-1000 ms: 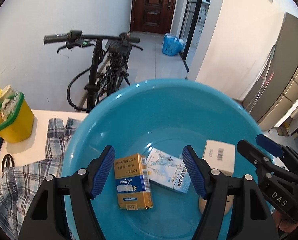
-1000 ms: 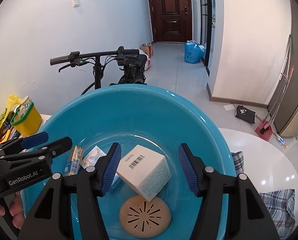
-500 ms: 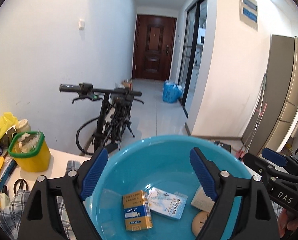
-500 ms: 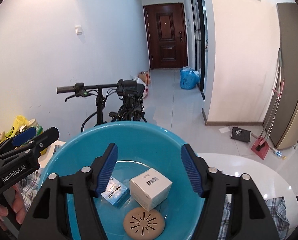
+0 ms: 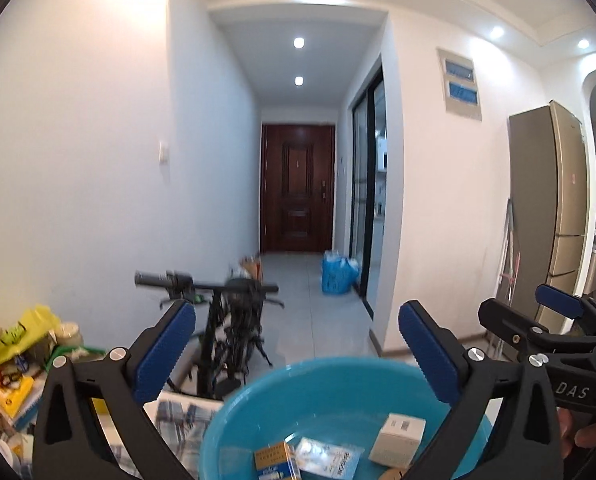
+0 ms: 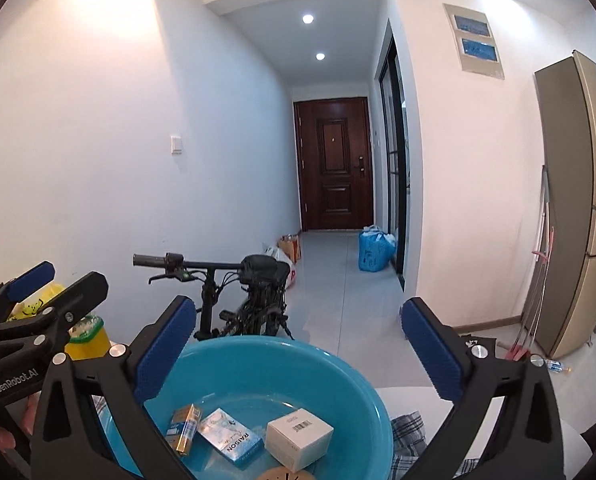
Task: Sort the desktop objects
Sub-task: 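Raise both open tools up and back away from the basin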
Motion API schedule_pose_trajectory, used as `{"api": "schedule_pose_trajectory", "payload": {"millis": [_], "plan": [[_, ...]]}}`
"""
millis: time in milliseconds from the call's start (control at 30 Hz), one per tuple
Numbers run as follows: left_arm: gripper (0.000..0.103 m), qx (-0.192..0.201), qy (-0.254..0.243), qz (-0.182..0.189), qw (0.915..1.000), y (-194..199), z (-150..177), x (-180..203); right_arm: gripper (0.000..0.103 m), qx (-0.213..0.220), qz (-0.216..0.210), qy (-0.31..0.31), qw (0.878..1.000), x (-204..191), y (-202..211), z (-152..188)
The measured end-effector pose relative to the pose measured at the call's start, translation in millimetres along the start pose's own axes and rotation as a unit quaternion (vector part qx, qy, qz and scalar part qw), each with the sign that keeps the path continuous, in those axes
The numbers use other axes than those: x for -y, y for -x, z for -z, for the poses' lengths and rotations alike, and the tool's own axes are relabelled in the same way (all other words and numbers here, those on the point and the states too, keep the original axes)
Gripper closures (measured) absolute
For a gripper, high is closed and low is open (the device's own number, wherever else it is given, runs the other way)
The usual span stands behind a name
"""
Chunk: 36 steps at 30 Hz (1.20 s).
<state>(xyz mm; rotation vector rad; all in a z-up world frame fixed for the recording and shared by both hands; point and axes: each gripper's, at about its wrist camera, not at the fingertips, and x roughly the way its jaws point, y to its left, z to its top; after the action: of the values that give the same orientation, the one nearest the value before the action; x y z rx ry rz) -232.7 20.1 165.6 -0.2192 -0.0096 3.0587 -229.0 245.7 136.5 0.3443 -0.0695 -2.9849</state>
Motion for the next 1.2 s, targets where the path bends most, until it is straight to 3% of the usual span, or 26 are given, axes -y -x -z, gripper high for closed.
{"api": "schedule_pose_trajectory", "payload": {"millis": [267, 500, 700, 1033, 1200], "plan": [[0.000, 0.030, 0.010, 0.010, 0.9995, 33, -18, -2, 0.001, 0.063, 0.007, 0.000, 0.998, -5, 34, -20], [0.000, 0.080, 0.022, 0.002, 0.9965, 71, -31, -9, 0.001, 0.137, 0.007, 0.004, 0.991, -14, 80, -32], [0.000, 0.122, 0.021, 0.003, 0.9923, 100, -37, -10, 0.000, 0.159, -0.001, -0.003, 0.987, -17, 103, -36], [0.000, 0.122, 0.010, 0.007, 0.9925, 114, -40, -8, 0.000, 0.162, -0.001, -0.004, 0.987, -15, 115, -36], [0.000, 0.133, 0.027, 0.024, 0.9905, 136, -43, -11, 0.000, 0.167, -0.004, 0.000, 0.986, -17, 128, -37]]}}
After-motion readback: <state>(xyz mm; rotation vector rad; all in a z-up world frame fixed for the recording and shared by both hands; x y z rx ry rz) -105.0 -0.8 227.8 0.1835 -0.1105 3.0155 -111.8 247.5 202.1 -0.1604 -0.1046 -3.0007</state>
